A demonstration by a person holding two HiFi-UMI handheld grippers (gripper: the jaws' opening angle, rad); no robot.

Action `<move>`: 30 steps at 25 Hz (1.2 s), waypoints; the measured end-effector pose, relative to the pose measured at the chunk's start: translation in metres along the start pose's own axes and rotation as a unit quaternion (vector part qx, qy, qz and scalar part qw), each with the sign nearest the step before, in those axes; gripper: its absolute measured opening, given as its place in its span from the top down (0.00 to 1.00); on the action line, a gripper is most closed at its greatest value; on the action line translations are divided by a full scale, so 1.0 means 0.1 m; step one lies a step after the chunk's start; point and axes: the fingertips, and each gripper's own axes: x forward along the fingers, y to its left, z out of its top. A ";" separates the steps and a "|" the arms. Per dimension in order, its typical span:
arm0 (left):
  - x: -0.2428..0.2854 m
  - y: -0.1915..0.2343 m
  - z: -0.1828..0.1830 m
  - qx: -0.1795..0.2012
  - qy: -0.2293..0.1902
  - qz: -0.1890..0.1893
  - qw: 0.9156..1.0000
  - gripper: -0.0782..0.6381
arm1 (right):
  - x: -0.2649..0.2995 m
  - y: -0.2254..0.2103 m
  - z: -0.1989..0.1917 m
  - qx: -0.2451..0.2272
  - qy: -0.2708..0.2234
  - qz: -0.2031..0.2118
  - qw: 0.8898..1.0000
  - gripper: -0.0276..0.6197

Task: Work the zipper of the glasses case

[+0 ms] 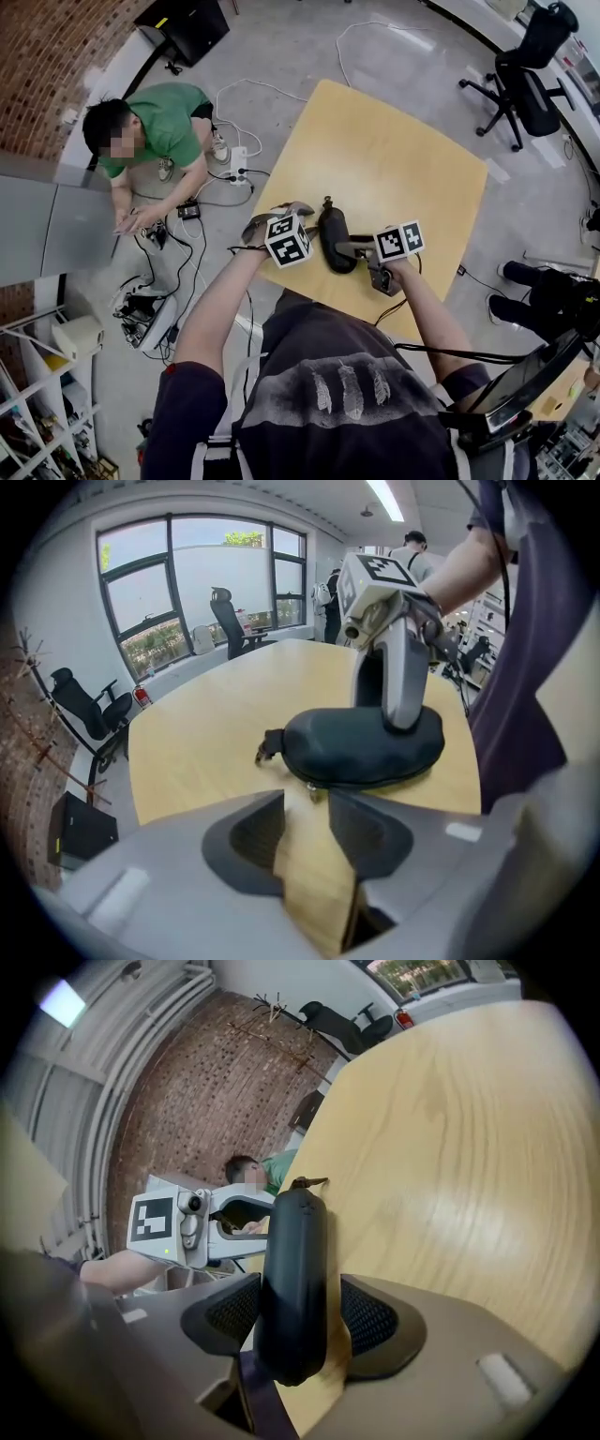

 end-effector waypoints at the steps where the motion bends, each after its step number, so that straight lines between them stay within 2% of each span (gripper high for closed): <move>1: 0.02 0.00 0.00 0.003 0.001 -0.004 1.000 0.69 | 0.02 0.01 0.00 0.007 -0.003 0.009 1.000 0.53; 3: 0.05 0.00 -0.02 0.008 0.006 -0.011 1.000 0.69 | 0.04 0.03 -0.01 0.012 -0.009 0.023 1.000 0.53; 6: 0.09 -0.03 -0.04 0.019 0.012 -0.022 0.999 0.69 | 0.04 0.08 -0.01 0.009 -0.014 0.041 0.999 0.61; 12: 0.16 -0.04 -0.03 0.031 0.014 -0.036 0.999 0.69 | 0.01 0.08 -0.02 0.004 -0.022 0.072 0.997 0.64; 17: 0.07 -0.06 0.01 0.052 0.004 -0.028 0.998 0.82 | -0.07 0.24 0.01 0.033 -0.050 0.133 0.989 0.64; 21: -0.16 -0.06 0.10 0.053 -0.019 -0.015 0.998 0.81 | -0.15 0.31 -0.01 0.012 -0.048 0.137 0.989 0.64; 24: -0.27 -0.07 0.14 0.063 -0.016 -0.006 0.998 0.78 | -0.23 0.32 -0.04 -0.002 -0.052 0.136 0.989 0.64; 30: -0.29 -0.17 0.23 0.076 -0.022 -0.002 0.997 0.78 | -0.25 0.42 -0.09 -0.016 -0.050 0.149 0.987 0.64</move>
